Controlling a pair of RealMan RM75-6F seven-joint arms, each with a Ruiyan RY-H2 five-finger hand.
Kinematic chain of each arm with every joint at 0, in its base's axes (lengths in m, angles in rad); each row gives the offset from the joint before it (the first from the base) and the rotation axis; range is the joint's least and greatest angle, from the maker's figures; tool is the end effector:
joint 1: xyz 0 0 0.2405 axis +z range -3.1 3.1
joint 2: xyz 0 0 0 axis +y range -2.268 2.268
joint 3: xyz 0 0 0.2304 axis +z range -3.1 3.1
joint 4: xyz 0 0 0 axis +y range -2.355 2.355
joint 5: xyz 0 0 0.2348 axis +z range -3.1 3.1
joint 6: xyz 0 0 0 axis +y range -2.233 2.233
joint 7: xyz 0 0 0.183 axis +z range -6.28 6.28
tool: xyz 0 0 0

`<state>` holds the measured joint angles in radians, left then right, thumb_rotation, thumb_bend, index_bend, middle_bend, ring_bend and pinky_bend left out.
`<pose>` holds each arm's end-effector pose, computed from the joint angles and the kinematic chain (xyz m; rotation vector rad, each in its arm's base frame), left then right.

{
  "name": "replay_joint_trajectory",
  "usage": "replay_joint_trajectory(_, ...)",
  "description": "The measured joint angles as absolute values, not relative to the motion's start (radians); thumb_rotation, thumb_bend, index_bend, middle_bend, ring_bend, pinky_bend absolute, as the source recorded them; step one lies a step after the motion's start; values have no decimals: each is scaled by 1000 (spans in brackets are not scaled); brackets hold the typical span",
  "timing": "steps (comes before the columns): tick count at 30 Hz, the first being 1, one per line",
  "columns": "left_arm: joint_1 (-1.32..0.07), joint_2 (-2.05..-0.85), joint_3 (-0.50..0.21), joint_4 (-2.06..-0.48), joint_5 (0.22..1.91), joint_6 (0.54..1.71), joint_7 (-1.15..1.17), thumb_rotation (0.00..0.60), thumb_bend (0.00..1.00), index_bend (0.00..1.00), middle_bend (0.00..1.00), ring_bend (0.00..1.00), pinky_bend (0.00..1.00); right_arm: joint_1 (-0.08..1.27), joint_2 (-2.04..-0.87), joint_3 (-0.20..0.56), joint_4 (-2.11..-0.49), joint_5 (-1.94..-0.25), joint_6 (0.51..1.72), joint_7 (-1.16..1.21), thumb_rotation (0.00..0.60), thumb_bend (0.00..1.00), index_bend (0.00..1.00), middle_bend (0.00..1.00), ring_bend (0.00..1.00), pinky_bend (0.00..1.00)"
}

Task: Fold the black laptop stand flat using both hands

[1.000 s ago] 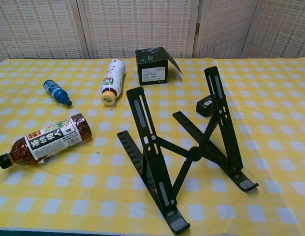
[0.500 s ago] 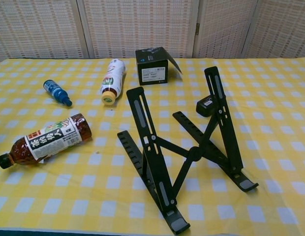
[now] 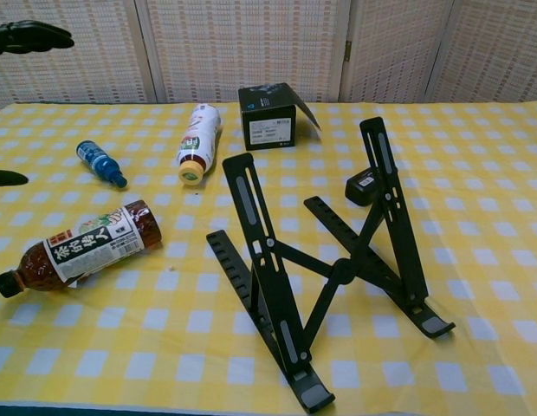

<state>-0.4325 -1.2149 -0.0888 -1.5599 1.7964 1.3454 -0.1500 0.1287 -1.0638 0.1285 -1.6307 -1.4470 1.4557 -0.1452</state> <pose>-0.1640 0.2934 0.0646 -1.8652 -0.7293 -1.3319 -0.2902 -0.2511 0.1535 1.3872 -0.7277 0.8171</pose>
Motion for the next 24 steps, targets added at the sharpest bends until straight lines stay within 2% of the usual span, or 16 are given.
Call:
replay_joint_trajectory(15,-629,-1383,-74,-1567,1959,1271,-119,600,153,59,5,0,0,144,-1092,103,-1606,-1453,1408,-125,600,254,0,0,0,0)
replay_joint_trajectory(24,-638,-1390,-43,-1571,1948,1280,-74,600,153,57,5,0,0,232,-1121,45,-1600,-1558,1248,35,600,254,0,0,18,0)
